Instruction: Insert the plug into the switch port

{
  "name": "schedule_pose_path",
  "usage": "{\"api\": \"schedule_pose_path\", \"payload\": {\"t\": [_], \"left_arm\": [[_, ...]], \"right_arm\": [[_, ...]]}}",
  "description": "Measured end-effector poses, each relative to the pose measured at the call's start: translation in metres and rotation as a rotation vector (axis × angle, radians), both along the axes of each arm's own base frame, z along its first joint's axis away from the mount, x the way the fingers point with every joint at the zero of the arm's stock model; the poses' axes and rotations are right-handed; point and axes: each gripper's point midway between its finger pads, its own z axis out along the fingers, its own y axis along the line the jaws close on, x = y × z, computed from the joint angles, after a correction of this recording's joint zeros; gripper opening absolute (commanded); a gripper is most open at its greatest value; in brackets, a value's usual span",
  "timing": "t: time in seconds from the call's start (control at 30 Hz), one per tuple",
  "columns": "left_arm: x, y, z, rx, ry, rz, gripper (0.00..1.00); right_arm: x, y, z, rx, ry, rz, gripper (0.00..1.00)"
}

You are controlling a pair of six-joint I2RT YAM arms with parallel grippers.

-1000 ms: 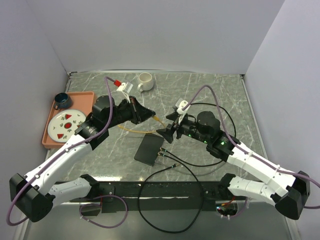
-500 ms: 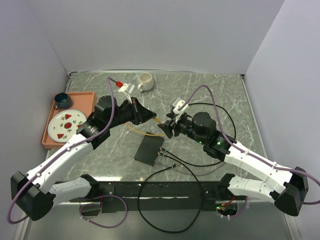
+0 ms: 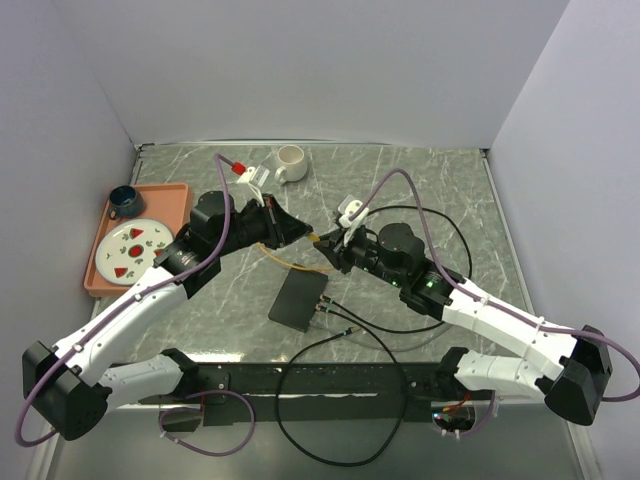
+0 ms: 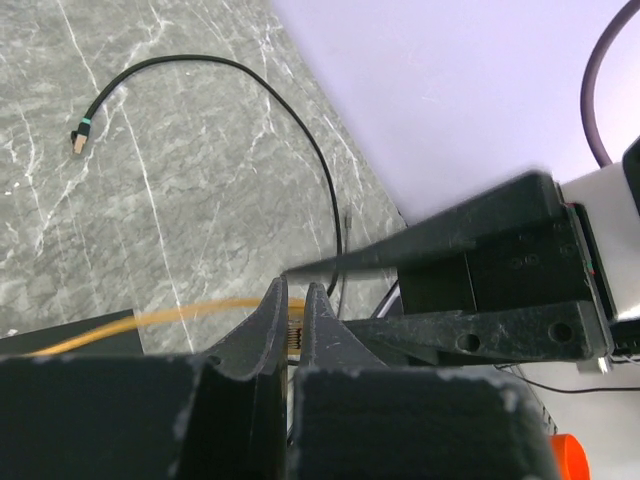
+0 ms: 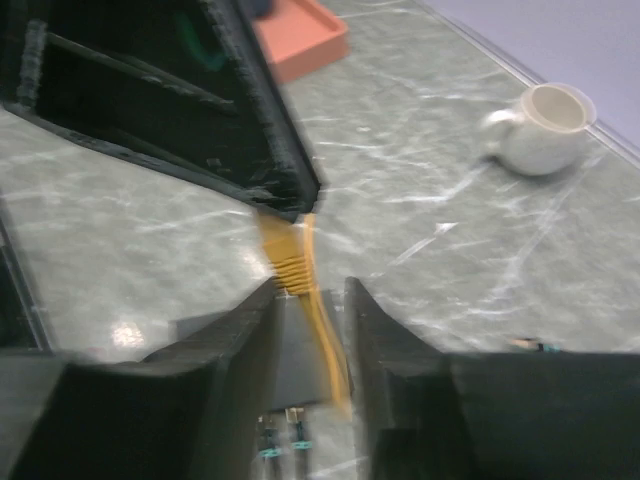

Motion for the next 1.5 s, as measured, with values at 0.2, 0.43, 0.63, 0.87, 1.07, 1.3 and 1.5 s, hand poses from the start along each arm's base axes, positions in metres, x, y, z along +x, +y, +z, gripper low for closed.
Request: {"api": "schedule_pose_path", "payload": {"t": [0.2, 0.43, 0.63, 0.87, 1.07, 1.3, 1.5], "left_arm": [[0.003, 0.002, -0.001, 0.004, -0.001, 0.021, 0.01], [0.005, 0.003, -0.002, 0.009, -0.001, 0.030, 0.83], [0.003, 0.011, -0.002, 0.028, 0.003, 0.069, 0.97], [0.006, 0.030, 0.007, 0.050, -0.046, 0.160, 0.97], [0.014, 0.030, -0.005, 0.087, -0.033, 0.178, 0.97], [0.029, 0.030, -0.055, 0.193, 0.044, 0.204, 0.97], [0.035, 0.044, -0.116, 0.282, 0.141, 0.237, 0.97]], "right_arm": [[-0.003, 0.006, -0.003, 0.000, 0.019, 0.009, 0.00], [0.001, 0.004, -0.002, -0.001, 0.017, -0.020, 0.00], [0.022, -0.033, 0.010, -0.029, -0.037, -0.230, 0.00], [0.024, -0.131, 0.088, 0.063, -0.246, -0.581, 0.00], [0.021, -0.174, 0.113, 0.104, -0.290, -0.763, 0.00], [0.058, -0.116, -0.020, -0.244, -0.056, -0.689, 0.00], [0.039, -0.097, -0.148, -0.512, 0.205, -0.541, 0.00]]}}
